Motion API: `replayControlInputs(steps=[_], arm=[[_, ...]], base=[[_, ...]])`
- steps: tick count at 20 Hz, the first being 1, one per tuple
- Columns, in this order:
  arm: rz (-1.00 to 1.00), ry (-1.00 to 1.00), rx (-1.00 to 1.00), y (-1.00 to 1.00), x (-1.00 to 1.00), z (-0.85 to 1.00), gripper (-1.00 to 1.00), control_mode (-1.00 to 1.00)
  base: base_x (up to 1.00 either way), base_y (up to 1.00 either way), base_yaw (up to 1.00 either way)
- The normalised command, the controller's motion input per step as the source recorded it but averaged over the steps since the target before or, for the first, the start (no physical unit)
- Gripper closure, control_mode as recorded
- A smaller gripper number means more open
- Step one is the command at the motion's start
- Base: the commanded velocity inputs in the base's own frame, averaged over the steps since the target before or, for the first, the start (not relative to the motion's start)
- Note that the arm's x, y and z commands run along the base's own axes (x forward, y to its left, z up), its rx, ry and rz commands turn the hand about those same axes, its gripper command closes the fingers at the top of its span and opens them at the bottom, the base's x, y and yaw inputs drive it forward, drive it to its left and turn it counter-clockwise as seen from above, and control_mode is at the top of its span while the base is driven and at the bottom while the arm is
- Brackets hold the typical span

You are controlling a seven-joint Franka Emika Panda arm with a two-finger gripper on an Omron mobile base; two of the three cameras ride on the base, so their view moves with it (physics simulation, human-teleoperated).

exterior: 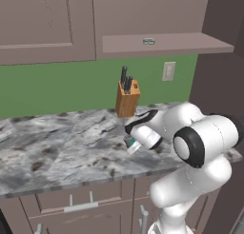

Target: Restock the canned food cabinet by taking the new fresh canned food from the counter and placing it in the cabinet. Then, take the old canned food from the cabinet and place it on the counter.

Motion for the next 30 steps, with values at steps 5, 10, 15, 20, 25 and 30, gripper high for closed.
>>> replayControlInputs(steps=[5, 10, 15, 20, 25, 30], arm=[[0.00, -0.05, 0.03, -0.01, 0.03, -0.13, -1.00, -1.00], [0.00, 0.00, 0.00, 0.00, -0.05, 0.16, -1.00, -1.00], [-0.01, 0.00, 0.00, 0.00, -0.01, 0.84, -1.00, -1.00], [-0.03, 0.00, 0.00, 0.00, 0.00, 1.00, -1.00, -1.00], [-0.04, -0.04, -0.01, 0.02, -0.06, 1.00, -1.00, -1.00], [-0.06, -0.07, -0.06, 0.07, -0.14, 1.00, -1.00, -1.00]], base=[[0.00, 0.00, 0.00], [0.00, 0.00, 0.00], [0.00, 0.00, 0.00], [0.00, 0.00, 0.00], [0.00, 0.00, 0.00], [0.00, 0.00, 0.00]])
